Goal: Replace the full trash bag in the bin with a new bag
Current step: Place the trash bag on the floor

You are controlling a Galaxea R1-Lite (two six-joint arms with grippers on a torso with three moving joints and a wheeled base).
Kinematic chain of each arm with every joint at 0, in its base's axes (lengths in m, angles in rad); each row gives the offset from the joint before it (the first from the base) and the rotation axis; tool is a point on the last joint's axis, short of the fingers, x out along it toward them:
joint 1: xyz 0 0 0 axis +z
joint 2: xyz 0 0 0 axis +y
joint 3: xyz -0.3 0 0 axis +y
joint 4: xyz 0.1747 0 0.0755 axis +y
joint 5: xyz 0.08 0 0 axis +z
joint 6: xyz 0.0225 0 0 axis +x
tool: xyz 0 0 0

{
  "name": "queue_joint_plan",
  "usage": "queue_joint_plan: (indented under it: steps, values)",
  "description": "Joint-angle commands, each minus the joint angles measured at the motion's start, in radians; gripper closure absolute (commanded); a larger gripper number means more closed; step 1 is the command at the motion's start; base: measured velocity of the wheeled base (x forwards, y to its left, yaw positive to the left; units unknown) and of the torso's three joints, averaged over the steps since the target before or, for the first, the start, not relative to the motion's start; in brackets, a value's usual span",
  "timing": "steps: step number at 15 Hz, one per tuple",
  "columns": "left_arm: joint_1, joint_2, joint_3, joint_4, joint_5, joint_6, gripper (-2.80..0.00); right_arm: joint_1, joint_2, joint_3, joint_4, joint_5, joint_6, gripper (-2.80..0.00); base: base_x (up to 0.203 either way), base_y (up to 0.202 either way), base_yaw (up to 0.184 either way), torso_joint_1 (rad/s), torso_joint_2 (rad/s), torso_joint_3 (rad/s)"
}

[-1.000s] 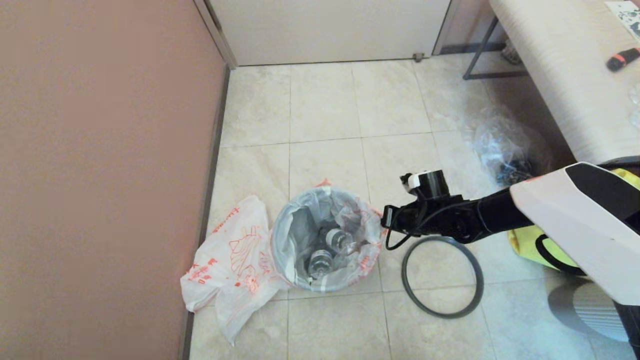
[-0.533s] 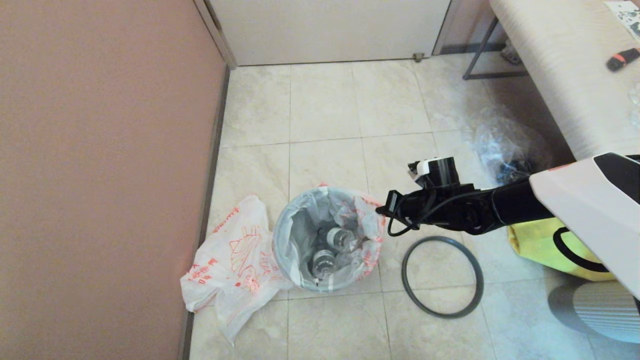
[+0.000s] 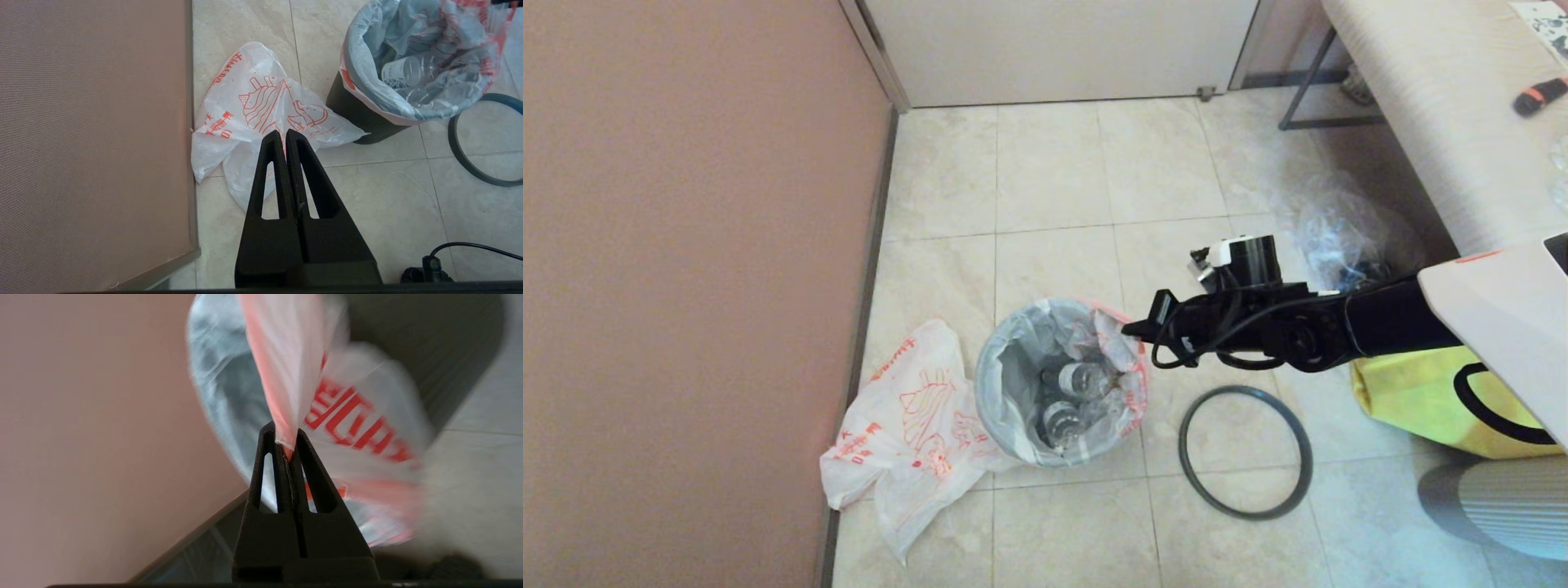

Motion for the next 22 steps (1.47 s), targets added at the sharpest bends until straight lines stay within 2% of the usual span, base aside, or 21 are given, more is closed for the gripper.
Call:
queue_joint_plan:
  steps: [1,11,12,14,18,22]
  values:
    - [0.0,0.001,0.0,0.0,0.0,0.0,0.0,0.015,-0.015,0.0,0.003,0.004,0.005,0.0,0.0,0.0,0.0,0.0,0.0,0.0]
    - [0.0,0.001,0.0,0.0,0.001,0.0,0.0,0.092,-0.015,0.008,0.07,-0.007,-0.078,0.0,0.0,0.0,0.0,0.0,0.0,0.0]
    - [0.0,0.001,0.0,0.0,0.001,0.0,0.0,0.099,-0.018,0.007,0.09,-0.03,-0.083,0.0,0.0,0.0,0.0,0.0,0.0,0.0]
    - [0.0,0.001,0.0,0.0,0.0,0.0,0.0,0.099,0.003,0.001,0.101,-0.07,-0.154,0.0,0.0,0.0,0.0,0.0,0.0,0.0]
    - [0.0,0.001,0.0,0.0,0.001,0.0,0.0,0.099,0.071,-0.046,0.122,-0.079,-0.262,0.0,0.0,0.0,0.0,0.0,0.0,0.0]
    - [0.0,0.001,0.0,0.0,0.001,0.0,0.0,0.126,0.136,-0.13,0.144,-0.079,-0.307,0.0,0.0,0.0,0.0,0.0,0.0,0.0]
